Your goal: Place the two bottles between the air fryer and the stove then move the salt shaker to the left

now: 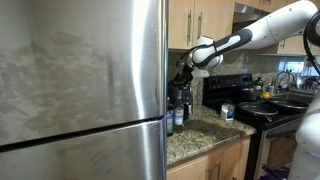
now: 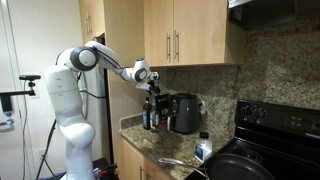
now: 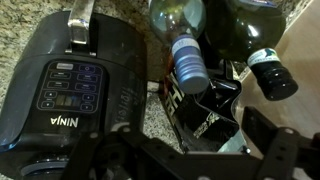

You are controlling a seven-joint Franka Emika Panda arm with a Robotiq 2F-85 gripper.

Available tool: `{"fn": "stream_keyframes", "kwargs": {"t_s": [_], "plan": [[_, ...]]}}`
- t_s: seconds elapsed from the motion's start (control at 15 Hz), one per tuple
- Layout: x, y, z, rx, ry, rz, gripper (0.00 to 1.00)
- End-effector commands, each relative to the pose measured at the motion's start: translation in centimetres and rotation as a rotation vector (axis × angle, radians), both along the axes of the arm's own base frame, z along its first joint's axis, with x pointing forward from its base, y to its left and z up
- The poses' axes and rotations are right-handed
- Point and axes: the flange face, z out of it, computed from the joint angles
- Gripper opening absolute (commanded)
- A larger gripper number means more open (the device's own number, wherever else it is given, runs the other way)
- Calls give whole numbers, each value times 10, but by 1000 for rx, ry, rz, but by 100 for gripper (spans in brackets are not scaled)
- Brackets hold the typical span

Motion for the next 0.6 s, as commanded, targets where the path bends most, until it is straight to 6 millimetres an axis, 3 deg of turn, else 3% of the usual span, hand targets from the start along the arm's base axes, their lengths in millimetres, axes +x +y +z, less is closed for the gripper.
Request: {"fn": "stream_keyframes", "kwargs": {"t_s": [0.0, 0.33, 0.4, 0.53], "plan": [[7, 0, -24, -4, 26, -22, 100], [10, 7, -57, -14, 112, -48, 100], [11, 6, -47, -5, 91, -34, 100], [12, 8, -55, -5, 106, -40, 100]]}}
